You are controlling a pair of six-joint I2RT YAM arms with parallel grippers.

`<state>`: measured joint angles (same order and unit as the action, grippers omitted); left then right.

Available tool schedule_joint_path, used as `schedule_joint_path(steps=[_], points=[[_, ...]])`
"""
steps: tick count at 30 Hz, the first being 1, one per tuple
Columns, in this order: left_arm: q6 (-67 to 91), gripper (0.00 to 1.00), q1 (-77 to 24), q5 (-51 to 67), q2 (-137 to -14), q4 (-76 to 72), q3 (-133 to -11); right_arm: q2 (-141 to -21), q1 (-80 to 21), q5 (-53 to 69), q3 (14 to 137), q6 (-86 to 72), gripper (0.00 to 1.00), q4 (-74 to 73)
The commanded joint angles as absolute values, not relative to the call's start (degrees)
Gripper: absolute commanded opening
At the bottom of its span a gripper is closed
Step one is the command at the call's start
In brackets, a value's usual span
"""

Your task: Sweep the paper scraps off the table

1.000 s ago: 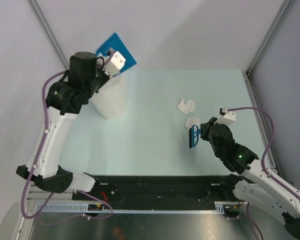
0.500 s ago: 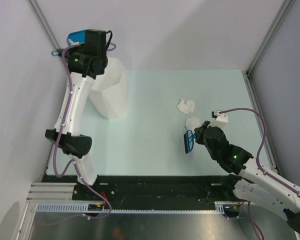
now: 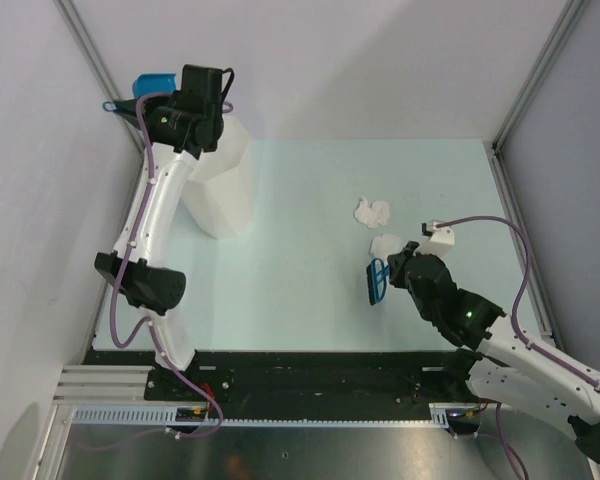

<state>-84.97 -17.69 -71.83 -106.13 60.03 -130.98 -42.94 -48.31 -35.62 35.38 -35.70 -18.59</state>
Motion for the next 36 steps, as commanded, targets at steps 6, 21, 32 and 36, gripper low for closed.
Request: schedule_joint_path(steps=[6,21,32,36], points=[[-77.01,0.00,-21.44,-59.52,-99.95,56.78,-142.25,-42.27,-41.32,-30.07,35.68,-18.65,0.00,-2.83],[-45.72,0.00,-42.88,-40.46,-75.24,59.67,-90.82,-78.56,-25.40,-25.59,47.28,12.38,0.00,14.85],[-32.79,0.00,-43.15,-15.48,-78.65,60.12,-65.24,-80.25,-37.87,-16.09,47.90,3.64,0.00,3.69],[-32.61,0.00,-43.15,-12.83,-81.73,56.35,-59.08,-77.70,-39.90,-11.60,47.99,-8.41,0.00,6.41]])
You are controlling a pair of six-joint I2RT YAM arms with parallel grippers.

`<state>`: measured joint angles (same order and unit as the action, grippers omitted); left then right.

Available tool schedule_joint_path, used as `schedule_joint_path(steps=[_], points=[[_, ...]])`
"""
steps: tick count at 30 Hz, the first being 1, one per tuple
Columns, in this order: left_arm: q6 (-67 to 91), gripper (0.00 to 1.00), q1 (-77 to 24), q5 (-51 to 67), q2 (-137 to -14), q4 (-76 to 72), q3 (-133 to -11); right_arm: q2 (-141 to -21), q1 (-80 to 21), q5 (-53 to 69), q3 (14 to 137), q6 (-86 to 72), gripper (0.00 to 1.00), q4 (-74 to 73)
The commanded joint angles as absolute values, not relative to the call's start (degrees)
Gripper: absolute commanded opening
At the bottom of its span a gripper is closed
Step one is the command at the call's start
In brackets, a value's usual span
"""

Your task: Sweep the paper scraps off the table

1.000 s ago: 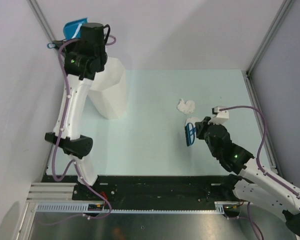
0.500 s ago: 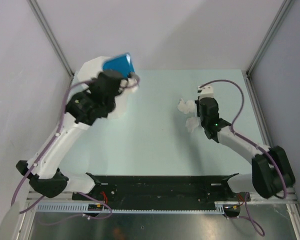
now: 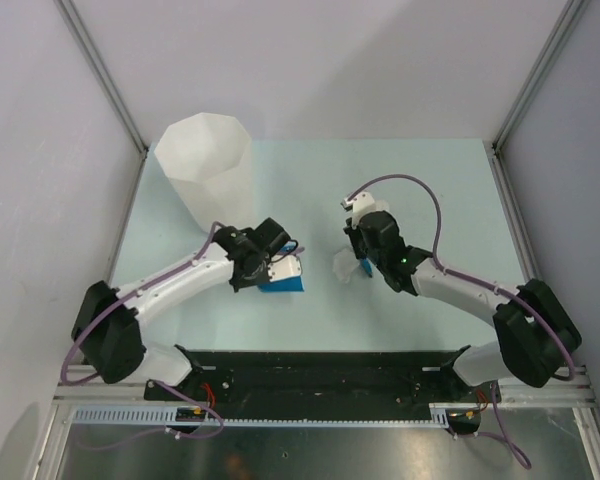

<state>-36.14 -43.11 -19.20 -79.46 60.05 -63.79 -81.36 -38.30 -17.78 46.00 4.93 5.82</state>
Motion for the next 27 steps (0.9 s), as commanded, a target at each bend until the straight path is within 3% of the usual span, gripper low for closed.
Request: schedule_joint_path(steps=[1,9,16,19,27], points=[[-33.04,0.00,-43.07,-13.53,-83.04,54.60,-57.84,-77.26,-39.90,-12.21,48.25,-10.09,0.00,6.42],[-33.14,0.00,-42.01,-14.42,-92.10,51.15,-54.14,-73.48,-39.73,-27.66,51.06,-10.90,0.00,1.06],[-32.52,0.00,-42.10,-14.41,-96.15,50.80,-56.95,-78.38,-40.08,-34.11,51.06,-17.30,0.00,-4.92],[-32.52,0.00,-42.10,-13.89,-96.33,50.71,-57.83,-81.02,-40.17,-29.64,51.06,-21.77,0.00,-5.71],[-33.13,0.00,-42.19,-14.24,-97.91,50.45,-58.27,-86.39,-38.76,-0.56,51.15,-33.91,0.00,8.42]])
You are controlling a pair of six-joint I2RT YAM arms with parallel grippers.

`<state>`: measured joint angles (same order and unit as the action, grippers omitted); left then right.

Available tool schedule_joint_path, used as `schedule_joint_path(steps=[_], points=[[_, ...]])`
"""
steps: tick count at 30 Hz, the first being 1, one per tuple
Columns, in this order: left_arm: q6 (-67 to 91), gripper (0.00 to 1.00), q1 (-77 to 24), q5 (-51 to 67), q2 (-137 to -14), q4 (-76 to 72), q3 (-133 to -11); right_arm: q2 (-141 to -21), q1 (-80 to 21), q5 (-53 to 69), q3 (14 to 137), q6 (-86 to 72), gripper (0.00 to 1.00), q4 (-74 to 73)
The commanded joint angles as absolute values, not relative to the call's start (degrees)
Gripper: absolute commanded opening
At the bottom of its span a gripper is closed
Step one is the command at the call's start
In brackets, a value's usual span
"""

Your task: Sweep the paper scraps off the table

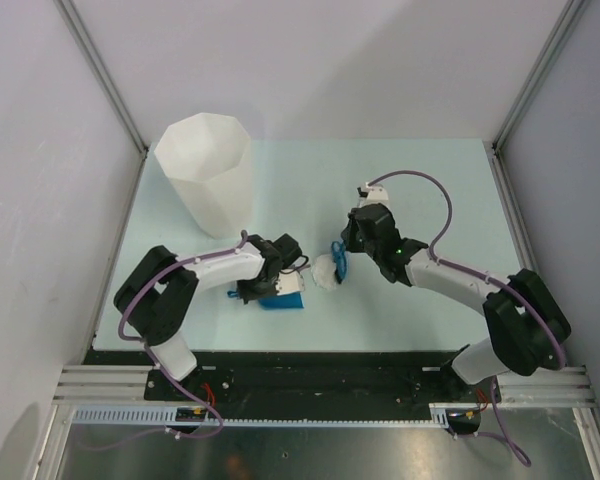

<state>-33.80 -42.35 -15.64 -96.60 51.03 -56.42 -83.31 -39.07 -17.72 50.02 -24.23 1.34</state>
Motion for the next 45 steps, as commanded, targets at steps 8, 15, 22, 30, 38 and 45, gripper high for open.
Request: schedule_joint_path(steps=[8,15,22,30,38,45], points=[[-33.49,0.00,-41.93,-12.84,-98.26,49.75,-59.68,-84.12,-37.89,11.79,51.15,-44.04,0.00,13.55],[-32.70,0.00,-41.49,-3.38,-95.11,48.70,-61.34,-78.58,-36.83,4.58,51.15,-39.91,0.00,7.74],[-31.29,0.00,-40.78,7.37,-87.46,44.04,-62.58,-78.14,-36.83,1.85,51.15,-37.53,0.00,6.07],[-31.73,0.00,-40.78,0.18,-84.90,43.59,-62.75,-70.95,-37.26,-6.32,55.10,-30.35,0.00,0.27],[-31.64,0.00,-40.78,-6.59,-80.25,44.03,-68.37,-62.33,-42.36,-32.06,62.75,-17.85,0.00,-13.18],[-32.34,0.00,-40.78,-15.01,-74.54,47.37,-80.64,-52.83,-38.42,-36.31,62.67,-15.21,0.00,-20.81]])
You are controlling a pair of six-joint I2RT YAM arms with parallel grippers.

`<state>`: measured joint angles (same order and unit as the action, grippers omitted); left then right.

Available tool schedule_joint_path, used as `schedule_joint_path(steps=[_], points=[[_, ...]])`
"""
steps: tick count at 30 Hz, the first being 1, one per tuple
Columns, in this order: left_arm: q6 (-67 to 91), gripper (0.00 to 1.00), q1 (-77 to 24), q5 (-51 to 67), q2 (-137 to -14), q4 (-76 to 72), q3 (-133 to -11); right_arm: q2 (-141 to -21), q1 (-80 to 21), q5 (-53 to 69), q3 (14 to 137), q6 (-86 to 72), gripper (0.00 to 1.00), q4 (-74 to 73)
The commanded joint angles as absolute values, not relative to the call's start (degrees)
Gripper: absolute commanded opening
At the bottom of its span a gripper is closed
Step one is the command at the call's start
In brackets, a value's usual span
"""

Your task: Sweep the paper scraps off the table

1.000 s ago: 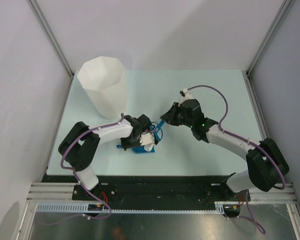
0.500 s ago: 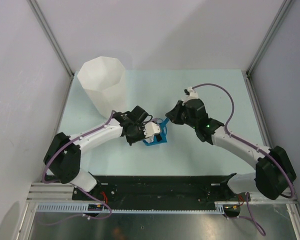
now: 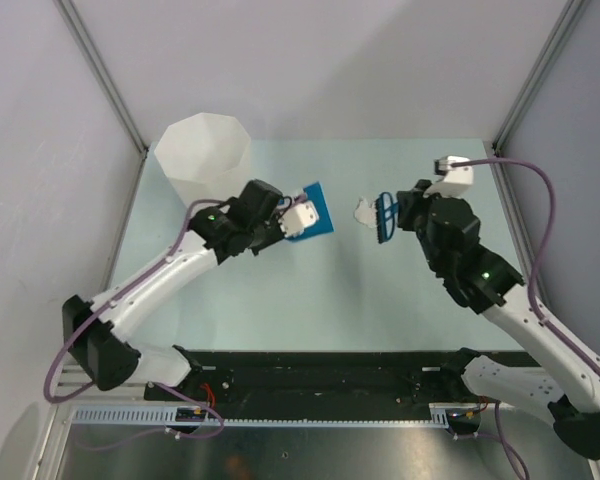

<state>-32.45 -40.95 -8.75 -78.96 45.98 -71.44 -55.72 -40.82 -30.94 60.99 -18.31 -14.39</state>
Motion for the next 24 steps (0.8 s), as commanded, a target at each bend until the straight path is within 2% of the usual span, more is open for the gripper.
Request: schedule_joint_path(steps=[1,6,9,13,16,21,24], points=[[-32.52,0.00,-40.61,-15.99,-74.44,49.72,-82.95,-52.21,-37.71,-35.60,62.58,-14.86,0.00,-21.53],[-35.94,0.00,-36.22,-24.50,-76.99,58.26,-101.72,-50.89,-36.47,-30.86,60.03,-14.59,0.00,-22.24],[-43.22,0.00,-29.11,-32.67,-80.41,61.43,-110.18,-50.89,-36.65,-28.49,58.98,-15.20,0.00,-23.11],[-56.48,0.00,-19.19,-45.41,-85.42,61.53,-117.32,-51.15,-38.40,-27.16,57.57,-16.08,0.00,-22.85],[-69.82,0.00,-15.40,-55.61,-89.99,61.26,-122.94,-52.47,-40.95,-28.65,57.48,-15.91,0.00,-22.15],[-79.70,0.00,-14.68,-69.31,-101.48,59.86,-135.67,-54.22,-43.77,-28.48,56.95,-16.96,0.00,-20.66],[-82.52,0.00,-14.68,-74.07,-104.41,59.41,-136.15,-54.93,-44.91,-27.95,56.95,-17.05,0.00,-20.30]])
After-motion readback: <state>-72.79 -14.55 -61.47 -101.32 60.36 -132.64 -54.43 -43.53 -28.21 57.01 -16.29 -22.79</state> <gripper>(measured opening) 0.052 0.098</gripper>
